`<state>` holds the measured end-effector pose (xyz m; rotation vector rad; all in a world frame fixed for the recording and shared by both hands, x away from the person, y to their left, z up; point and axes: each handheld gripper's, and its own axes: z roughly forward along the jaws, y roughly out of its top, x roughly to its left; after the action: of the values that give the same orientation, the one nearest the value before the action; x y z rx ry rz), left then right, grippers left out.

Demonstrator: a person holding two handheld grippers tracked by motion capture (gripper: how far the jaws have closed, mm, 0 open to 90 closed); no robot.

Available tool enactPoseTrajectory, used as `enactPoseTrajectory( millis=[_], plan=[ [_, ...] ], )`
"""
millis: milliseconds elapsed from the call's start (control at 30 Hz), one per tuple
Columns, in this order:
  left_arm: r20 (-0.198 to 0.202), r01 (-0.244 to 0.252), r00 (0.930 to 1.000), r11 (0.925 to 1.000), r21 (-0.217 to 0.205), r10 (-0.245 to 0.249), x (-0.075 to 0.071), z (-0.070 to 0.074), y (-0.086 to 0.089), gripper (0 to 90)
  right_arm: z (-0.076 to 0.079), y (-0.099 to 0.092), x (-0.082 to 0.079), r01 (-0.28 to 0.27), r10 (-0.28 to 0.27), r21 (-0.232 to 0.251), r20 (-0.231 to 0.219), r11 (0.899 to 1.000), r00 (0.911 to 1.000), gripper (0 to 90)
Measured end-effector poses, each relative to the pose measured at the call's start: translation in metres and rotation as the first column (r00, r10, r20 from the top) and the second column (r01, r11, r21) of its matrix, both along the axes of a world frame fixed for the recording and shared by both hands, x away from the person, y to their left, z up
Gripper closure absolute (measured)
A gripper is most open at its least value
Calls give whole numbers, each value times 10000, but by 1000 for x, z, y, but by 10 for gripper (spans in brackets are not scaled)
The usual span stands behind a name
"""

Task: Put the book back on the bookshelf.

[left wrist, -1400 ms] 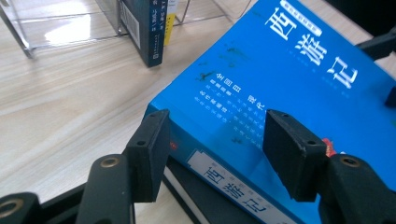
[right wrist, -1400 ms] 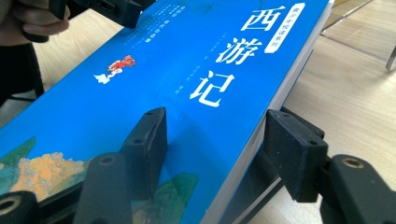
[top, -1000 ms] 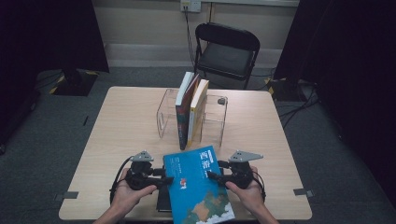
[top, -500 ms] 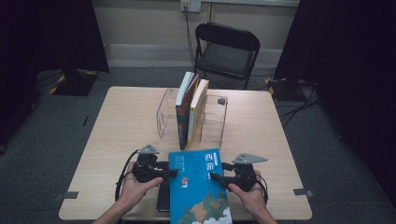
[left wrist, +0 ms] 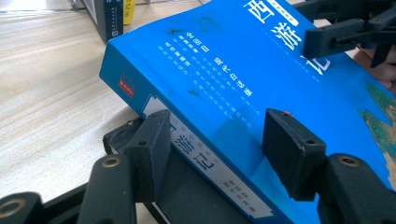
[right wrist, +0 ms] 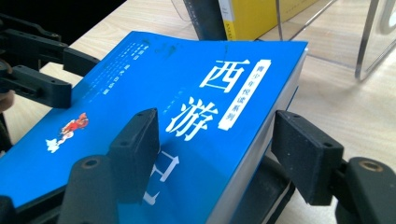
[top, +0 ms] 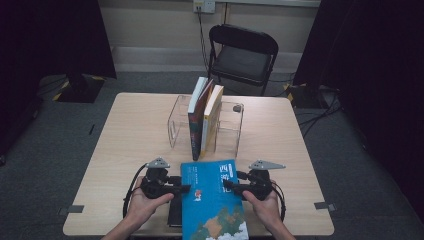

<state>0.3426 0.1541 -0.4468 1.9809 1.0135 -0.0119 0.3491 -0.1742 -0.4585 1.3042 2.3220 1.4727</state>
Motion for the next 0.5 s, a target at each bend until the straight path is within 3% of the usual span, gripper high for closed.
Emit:
enactPoseTrajectory(
  millis=[33,267,500],
  plan=[
    [-24,-19,10000,10000,-18,19,0,0,0,412,0,-1,-1,37,-36,79,-209,10000,9998,339],
    [-6,-14,10000,10000,-17,14,2,-1,0,404,6,-4,-7,169,-168,57,-112,9998,9998,456],
    [-1,-45,10000,9999,-90,45,1,-1,0,403,6,-6,-12,378,-372,196,-305,9991,9988,489]
  ],
)
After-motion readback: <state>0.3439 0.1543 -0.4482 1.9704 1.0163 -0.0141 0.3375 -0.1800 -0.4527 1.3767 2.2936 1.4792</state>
